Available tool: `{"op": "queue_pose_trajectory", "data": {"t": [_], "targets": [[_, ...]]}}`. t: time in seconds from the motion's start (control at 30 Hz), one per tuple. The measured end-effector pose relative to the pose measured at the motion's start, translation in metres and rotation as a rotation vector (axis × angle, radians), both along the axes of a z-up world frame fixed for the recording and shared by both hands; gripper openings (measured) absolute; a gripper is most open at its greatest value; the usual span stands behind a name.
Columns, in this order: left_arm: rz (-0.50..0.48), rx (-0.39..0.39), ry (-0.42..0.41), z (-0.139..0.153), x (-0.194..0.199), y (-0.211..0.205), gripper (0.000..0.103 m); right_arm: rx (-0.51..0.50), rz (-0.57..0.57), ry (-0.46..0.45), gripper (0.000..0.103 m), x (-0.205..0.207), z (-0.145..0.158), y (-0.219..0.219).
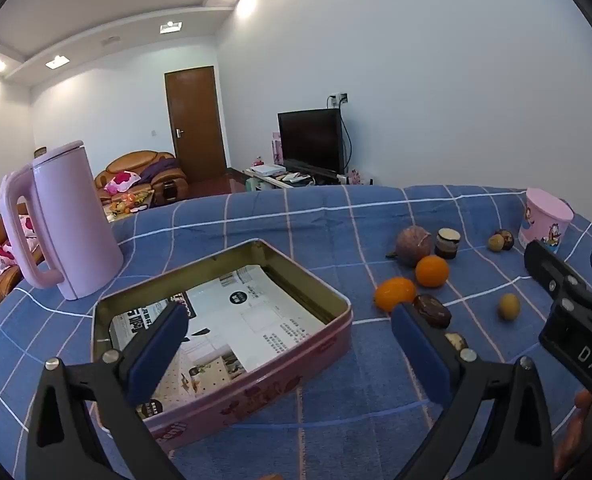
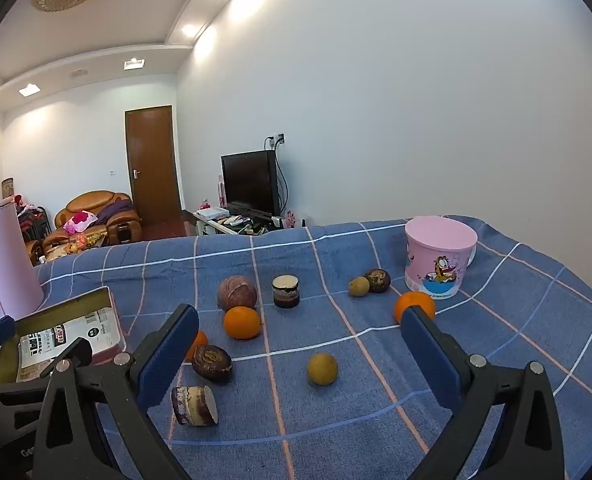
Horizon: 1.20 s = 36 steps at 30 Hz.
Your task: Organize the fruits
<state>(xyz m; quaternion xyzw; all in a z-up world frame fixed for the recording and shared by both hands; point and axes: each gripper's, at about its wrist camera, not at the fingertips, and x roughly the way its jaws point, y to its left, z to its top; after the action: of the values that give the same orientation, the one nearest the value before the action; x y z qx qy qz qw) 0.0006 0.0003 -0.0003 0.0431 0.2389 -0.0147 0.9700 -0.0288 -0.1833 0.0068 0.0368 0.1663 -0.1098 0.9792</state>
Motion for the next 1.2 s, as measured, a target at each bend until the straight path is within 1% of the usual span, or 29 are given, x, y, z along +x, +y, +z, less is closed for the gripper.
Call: {"op": "queue_pose_trajectory", "data": {"t": [0.2,0.3,0.37,0.57,1.2], "targets": [[-0.01,0.004,0.004,-0.0031,0.002,-0.0085,0.103,0.004,0.0,0.002,0.102,0.0001,0.0002,0.0002],[-0.015,0.005,-0.003,0.0012,0.0009,-0.0093,0.103,0.004,-0.001,0.001,0.102,0.0,0.0002,0.0001],[-0.014,-0.013,-0.007,-0.0006,-0.0009,-0.0029,0.103,0.004,-0.001,0.002,0.102,0.0001,0.0001,0.0002],[-0.011,-0.027,0.004,-0.0001,0.0012,-0.0014,0.103,0.003,-0.001,0.003,0.102,0.0005,-0.0001,0.0005],[-0.015,-0.042,0.012,0.0006,0.0016,-0.0008,0.103,0.003,-0.001,0.006,0.102,0.001,-0.0004,0.0007]]}}
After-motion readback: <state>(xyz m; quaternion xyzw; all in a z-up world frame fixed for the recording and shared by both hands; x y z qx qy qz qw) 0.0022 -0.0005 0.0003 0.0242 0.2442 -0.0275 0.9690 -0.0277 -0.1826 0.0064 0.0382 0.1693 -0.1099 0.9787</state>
